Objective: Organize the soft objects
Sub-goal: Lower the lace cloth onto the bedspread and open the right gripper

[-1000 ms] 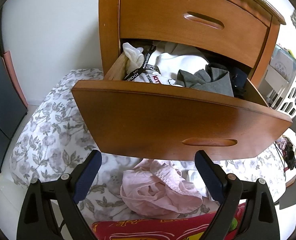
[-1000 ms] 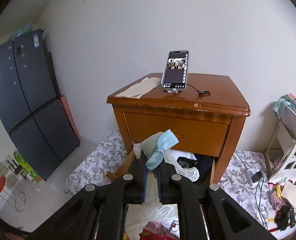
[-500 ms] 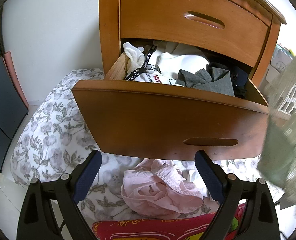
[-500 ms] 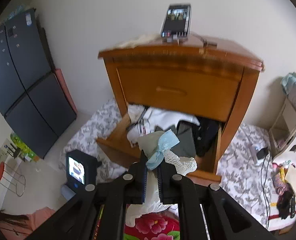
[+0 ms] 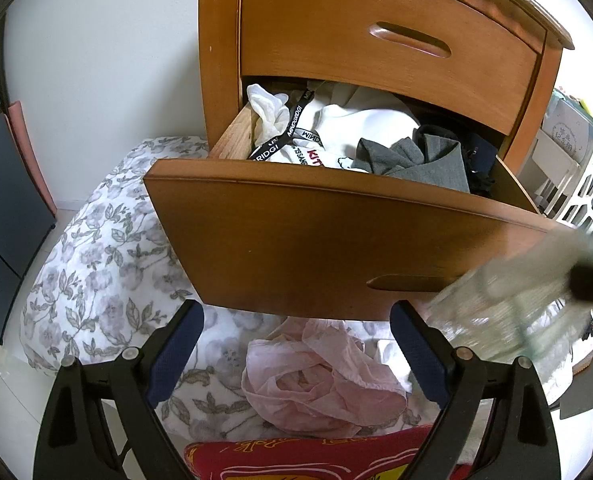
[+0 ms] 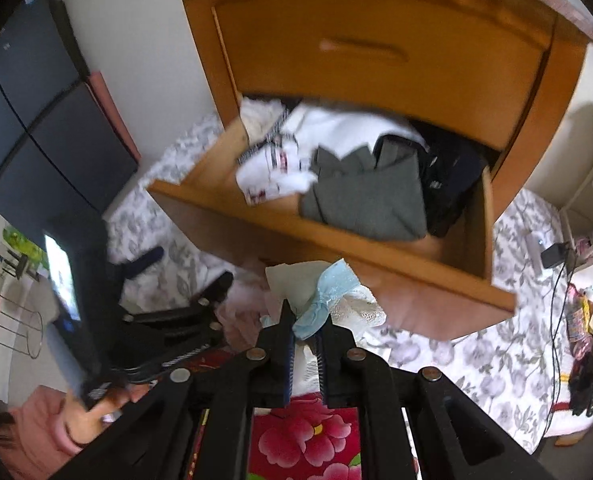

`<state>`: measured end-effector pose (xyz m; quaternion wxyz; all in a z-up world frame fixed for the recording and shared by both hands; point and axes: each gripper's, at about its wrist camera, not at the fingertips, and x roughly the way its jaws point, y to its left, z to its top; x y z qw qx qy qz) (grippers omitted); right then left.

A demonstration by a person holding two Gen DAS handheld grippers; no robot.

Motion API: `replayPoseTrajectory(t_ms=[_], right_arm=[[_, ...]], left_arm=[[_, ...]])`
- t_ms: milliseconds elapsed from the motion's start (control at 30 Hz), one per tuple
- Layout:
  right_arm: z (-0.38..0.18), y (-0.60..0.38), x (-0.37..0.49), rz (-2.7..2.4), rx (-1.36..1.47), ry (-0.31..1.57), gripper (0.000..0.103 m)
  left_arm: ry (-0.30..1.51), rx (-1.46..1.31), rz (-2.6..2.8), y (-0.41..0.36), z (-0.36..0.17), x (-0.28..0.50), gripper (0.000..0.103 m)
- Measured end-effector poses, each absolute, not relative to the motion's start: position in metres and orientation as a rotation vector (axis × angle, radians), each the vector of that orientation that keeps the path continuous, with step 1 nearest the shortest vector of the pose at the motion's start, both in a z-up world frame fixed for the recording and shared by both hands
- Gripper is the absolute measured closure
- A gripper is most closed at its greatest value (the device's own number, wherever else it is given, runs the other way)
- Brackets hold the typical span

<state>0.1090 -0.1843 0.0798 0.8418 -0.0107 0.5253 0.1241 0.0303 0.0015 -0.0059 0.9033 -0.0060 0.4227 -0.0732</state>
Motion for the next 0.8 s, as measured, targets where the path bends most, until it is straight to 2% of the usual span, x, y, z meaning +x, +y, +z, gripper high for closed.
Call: replayPoseTrajectory(t_ms=[567, 733, 800], right_arm=[[-0.022, -0.186, 0.138, 0.167, -0.002, 1.291, 0.092], [-0.036, -0.190, 0.138, 0.143, 0.002, 1.324, 0.079], [-0.035, -0.193, 0.137, 0.134, 0.007, 1.316, 0.079]], left_arm=[[0.885, -0.014, -0.155, 0.002, -0.007, 0.032, 0.009], [0.888, -0.012, -0.156, 0.001, -0.008, 0.032, 0.009], [0.887, -0.012, -0.155, 0.002, -0.008, 0.032, 0.009]])
